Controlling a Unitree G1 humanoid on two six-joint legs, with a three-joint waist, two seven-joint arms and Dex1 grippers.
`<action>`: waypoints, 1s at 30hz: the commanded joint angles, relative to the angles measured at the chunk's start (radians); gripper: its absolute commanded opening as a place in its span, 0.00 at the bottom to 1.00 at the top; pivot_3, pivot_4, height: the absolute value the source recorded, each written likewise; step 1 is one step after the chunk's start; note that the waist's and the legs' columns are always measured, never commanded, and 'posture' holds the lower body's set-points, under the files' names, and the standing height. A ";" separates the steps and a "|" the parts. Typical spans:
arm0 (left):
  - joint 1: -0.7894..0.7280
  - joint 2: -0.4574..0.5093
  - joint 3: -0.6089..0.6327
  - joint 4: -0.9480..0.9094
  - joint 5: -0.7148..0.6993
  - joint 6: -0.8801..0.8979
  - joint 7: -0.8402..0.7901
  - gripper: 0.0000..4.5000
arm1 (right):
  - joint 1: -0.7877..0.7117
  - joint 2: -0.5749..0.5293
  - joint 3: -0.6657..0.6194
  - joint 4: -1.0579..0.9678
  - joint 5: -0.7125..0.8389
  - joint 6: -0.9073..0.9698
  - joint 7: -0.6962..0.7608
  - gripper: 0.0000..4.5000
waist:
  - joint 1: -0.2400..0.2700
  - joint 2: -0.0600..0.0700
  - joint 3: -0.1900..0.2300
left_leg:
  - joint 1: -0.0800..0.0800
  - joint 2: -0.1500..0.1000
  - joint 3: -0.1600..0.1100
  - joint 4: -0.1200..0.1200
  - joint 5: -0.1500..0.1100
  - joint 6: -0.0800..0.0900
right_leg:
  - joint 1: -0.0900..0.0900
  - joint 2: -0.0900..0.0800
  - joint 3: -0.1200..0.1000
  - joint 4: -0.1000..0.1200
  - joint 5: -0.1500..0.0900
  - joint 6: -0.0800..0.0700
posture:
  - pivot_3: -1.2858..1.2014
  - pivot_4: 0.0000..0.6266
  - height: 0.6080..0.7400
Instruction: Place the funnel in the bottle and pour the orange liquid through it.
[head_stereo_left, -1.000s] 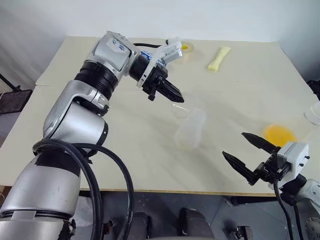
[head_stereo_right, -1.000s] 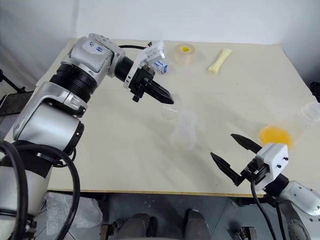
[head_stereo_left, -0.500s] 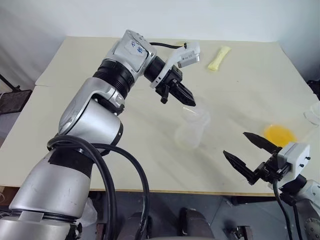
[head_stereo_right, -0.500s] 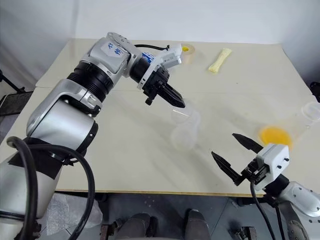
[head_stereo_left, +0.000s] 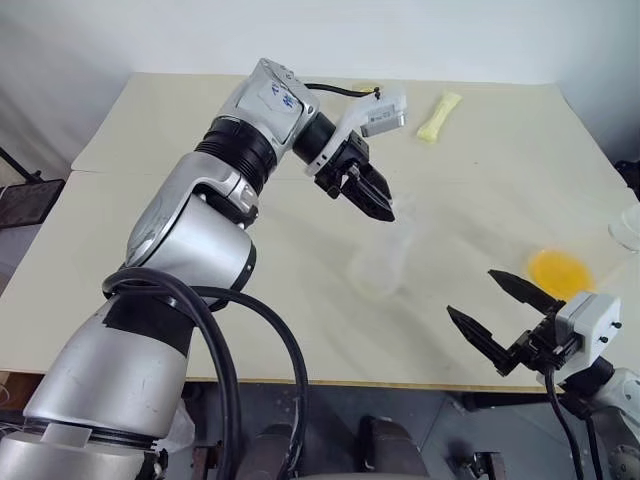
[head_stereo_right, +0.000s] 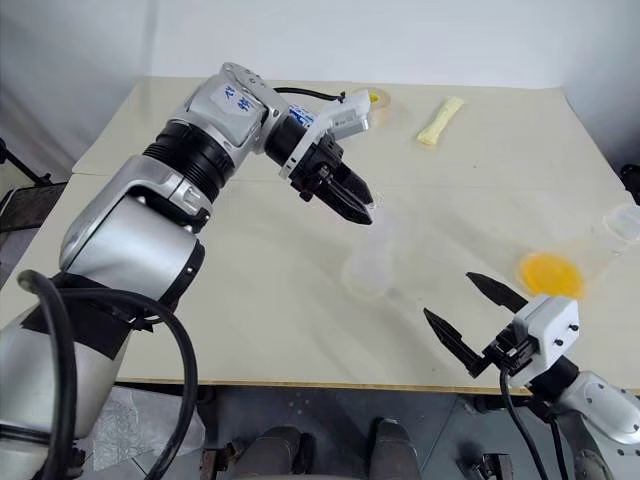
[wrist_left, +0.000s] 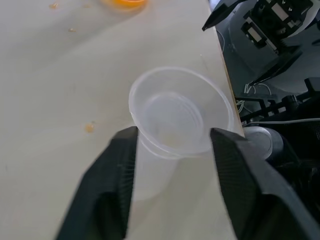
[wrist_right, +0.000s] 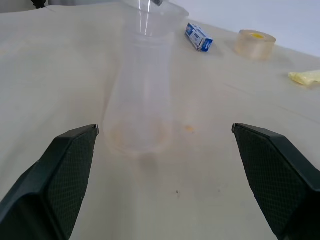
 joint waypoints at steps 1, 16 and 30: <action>-0.054 0.001 0.044 -0.016 -0.008 -0.011 -0.112 0.85 | 0.010 0.002 -0.037 -0.041 0.008 -0.029 -0.005 1.00 | 0.000 0.000 0.000 | 0.000 0.000 0.000 0.000 0.000 0.000 | 0.000 0.000 0.000 0.000 0.000 0.000 | 0.52 0.24 1.00; 0.247 0.210 0.360 -0.221 -0.079 -0.091 -0.033 1.00 | 0.139 0.044 -0.131 -0.136 0.009 -0.015 -0.084 1.00 | -0.003 0.001 -0.001 | 0.001 0.001 0.000 0.000 0.000 0.000 | 0.000 0.000 0.001 0.002 0.000 0.000 | 0.52 0.24 1.00; 0.914 0.164 0.681 -0.717 -0.216 -0.371 0.147 1.00 | 0.154 0.185 -0.194 -0.121 -0.124 0.045 -0.384 1.00 | -0.001 0.002 -0.002 | 0.002 0.000 -0.001 0.002 0.000 -0.001 | 0.000 -0.001 0.002 0.004 0.000 0.000 | 0.52 0.24 1.00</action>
